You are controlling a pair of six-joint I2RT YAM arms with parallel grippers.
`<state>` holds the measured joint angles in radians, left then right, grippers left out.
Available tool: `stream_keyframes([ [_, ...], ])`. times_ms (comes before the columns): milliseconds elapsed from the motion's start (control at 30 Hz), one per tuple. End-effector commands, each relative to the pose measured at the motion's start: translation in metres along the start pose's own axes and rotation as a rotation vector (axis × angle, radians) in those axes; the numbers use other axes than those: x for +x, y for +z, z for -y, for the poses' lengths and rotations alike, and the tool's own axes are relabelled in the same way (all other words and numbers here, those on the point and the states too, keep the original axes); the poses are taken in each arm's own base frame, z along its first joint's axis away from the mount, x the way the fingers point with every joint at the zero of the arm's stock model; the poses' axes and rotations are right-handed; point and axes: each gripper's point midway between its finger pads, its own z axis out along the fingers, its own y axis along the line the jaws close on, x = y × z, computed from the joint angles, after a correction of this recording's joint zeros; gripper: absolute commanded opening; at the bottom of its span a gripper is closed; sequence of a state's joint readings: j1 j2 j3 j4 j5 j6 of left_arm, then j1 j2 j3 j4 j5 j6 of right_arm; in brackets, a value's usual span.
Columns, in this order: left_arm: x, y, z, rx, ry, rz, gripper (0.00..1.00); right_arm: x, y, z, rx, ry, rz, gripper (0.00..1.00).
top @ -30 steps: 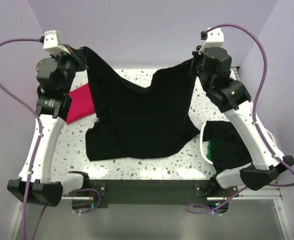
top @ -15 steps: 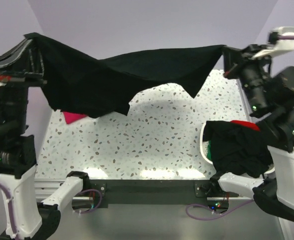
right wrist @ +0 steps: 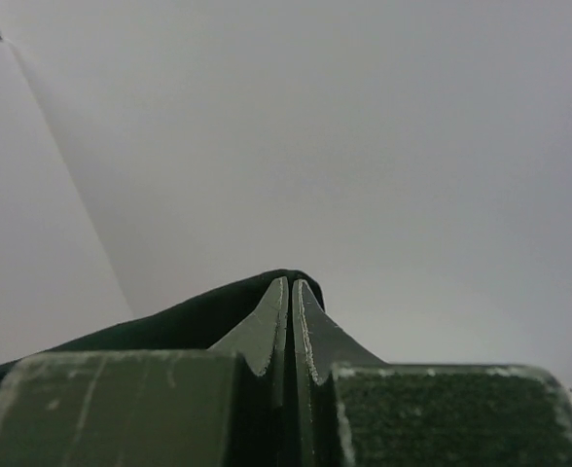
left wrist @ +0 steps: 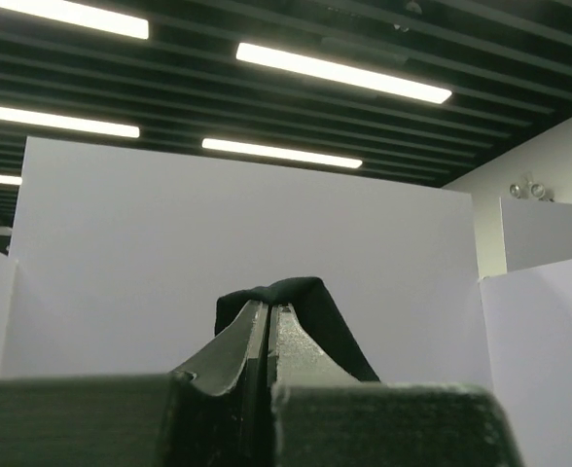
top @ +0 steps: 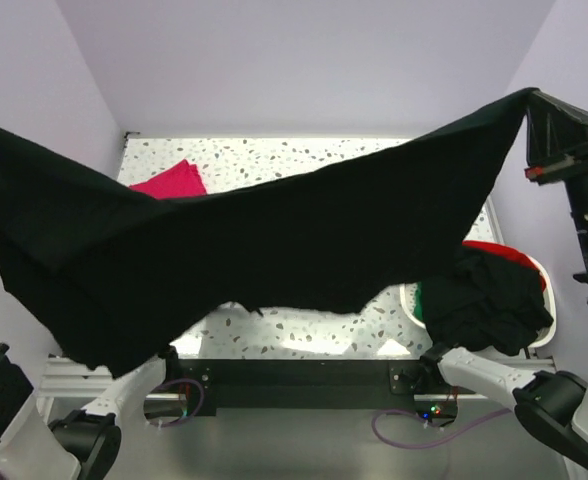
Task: Fold and stack the t-shirts
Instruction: Flatten the tshirt out
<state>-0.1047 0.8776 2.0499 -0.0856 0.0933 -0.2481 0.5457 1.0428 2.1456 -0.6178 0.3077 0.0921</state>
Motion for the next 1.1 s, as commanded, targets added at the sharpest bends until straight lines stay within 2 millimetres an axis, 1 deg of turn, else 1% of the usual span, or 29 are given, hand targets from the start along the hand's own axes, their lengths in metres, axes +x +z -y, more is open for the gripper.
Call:
stream_keyframes([
  [0, 0.121, 0.03, -0.03, -0.05, -0.002, -0.21, 0.0, 0.091, 0.055, 0.013, 0.133, -0.127, -0.203, 0.0],
  [33, 0.161, 0.03, -0.038, -0.059, -0.012, -0.277, 0.0, 0.104, 0.065, 0.017, 0.168, -0.137, -0.211, 0.0],
  [67, 0.189, 0.03, -0.044, -0.071, -0.02, -0.321, 0.0, 0.119, 0.073, 0.021, 0.196, -0.154, -0.231, 0.0],
  [100, 0.255, 0.022, -0.058, -0.104, -0.033, -0.435, 0.0, 0.163, 0.088, 0.028, 0.239, -0.201, -0.309, 0.0],
  [133, 0.281, 0.021, -0.065, -0.117, -0.034, -0.459, 0.0, 0.175, 0.098, 0.036, 0.285, -0.207, -0.301, 0.0],
  [167, 0.315, 0.014, -0.072, -0.131, -0.038, -0.515, 0.0, 0.207, 0.106, 0.044, 0.311, -0.217, -0.351, 0.0],
  [200, 0.371, 0.002, -0.083, -0.153, -0.048, -0.61, 0.0, 0.239, 0.12, 0.064, 0.363, -0.234, -0.399, 0.0],
  [233, 0.413, -0.015, -0.092, -0.179, -0.051, -0.682, 0.0, 0.26, 0.13, 0.075, 0.392, -0.233, -0.42, 0.0],
  [267, 0.444, -0.027, -0.097, -0.191, -0.058, -0.737, 0.0, 0.286, 0.137, 0.086, 0.416, -0.225, -0.458, 0.0],
  [300, 0.496, -0.048, -0.106, -0.208, -0.066, -0.833, 0.07, 0.301, 0.143, 0.109, 0.464, -0.231, -0.477, 0.0],
  [333, 0.518, -0.059, -0.11, -0.217, -0.064, -0.876, 0.16, 0.346, 0.155, 0.123, 0.482, -0.245, -0.542, 0.0],
  [367, 0.537, -0.068, -0.114, -0.226, -0.063, -0.911, 0.28, 0.36, 0.162, 0.129, 0.486, -0.236, -0.562, 0.0],
  [400, 0.568, -0.085, -0.121, -0.241, -0.054, -0.969, 0.52, 0.381, 0.167, 0.145, 0.508, -0.24, -0.6, 0.0],
  [433, 0.579, -0.093, -0.126, -0.26, -0.044, -1.0, 0.63, 0.423, 0.169, 0.157, 0.508, -0.249, -0.683, 0.0],
  [500, 0.598, -0.106, -0.131, -0.277, -0.033, -1.045, 0.79, 0.447, 0.182, 0.164, 0.483, -0.222, -0.729, 0.42],
  [567, 0.603, -0.114, -0.131, -0.285, -0.034, -1.066, 0.83, 0.481, 0.183, 0.169, 0.471, -0.229, -0.81, 0.61],
  [667, 0.594, -0.129, -0.121, -0.28, -0.061, -1.074, 0.86, 0.501, 0.179, 0.16, 0.408, -0.195, -0.847, 0.79],
  [700, 0.588, -0.145, -0.115, -0.285, -0.081, -1.09, 0.86, 0.502, 0.177, 0.154, 0.373, -0.173, -0.852, 0.85],
  [733, 0.583, -0.15, -0.106, -0.272, -0.097, -1.085, 0.86, 0.5, 0.178, 0.149, 0.356, -0.159, -0.834, 0.86],
  [767, 0.581, -0.16, -0.101, -0.269, -0.108, -1.096, 0.87, 0.5, 0.168, 0.146, 0.343, -0.148, -0.849, 0.87],
  [800, 0.578, -0.181, -0.096, -0.28, -0.125, -1.124, 0.87, 0.501, 0.163, 0.14, 0.321, -0.137, -0.858, 0.87],
  [833, 0.577, -0.194, -0.089, -0.282, -0.138, -1.149, 0.87, 0.501, 0.158, 0.131, 0.289, -0.122, -0.864, 0.87],
  [867, 0.577, -0.206, -0.085, -0.293, -0.145, -1.172, 0.87, 0.511, 0.142, 0.13, 0.284, -0.121, -0.901, 0.87],
  [900, 0.576, -0.228, -0.079, -0.309, -0.155, -1.21, 0.87, 0.499, 0.137, 0.112, 0.248, -0.121, -0.885, 0.87],
  [933, 0.576, -0.244, -0.078, -0.334, -0.145, -1.244, 0.87, 0.497, 0.131, 0.103, 0.23, -0.123, -0.885, 0.87],
  [967, 0.572, -0.252, -0.075, -0.343, -0.147, -1.257, 0.87, 0.512, 0.111, 0.093, 0.214, -0.126, -0.931, 0.87],
  [1000, 0.576, -0.277, -0.07, -0.36, -0.14, -1.308, 0.87, 0.502, 0.102, 0.083, 0.197, -0.119, -0.922, 0.87],
  [1033, 0.576, -0.289, -0.068, -0.372, -0.136, -1.333, 0.87, 0.504, 0.093, 0.077, 0.188, -0.112, -0.934, 0.87],
  [1067, 0.573, -0.302, -0.067, -0.389, -0.136, -1.366, 0.87, 0.519, 0.071, 0.068, 0.174, -0.1, -0.983, 0.87],
])
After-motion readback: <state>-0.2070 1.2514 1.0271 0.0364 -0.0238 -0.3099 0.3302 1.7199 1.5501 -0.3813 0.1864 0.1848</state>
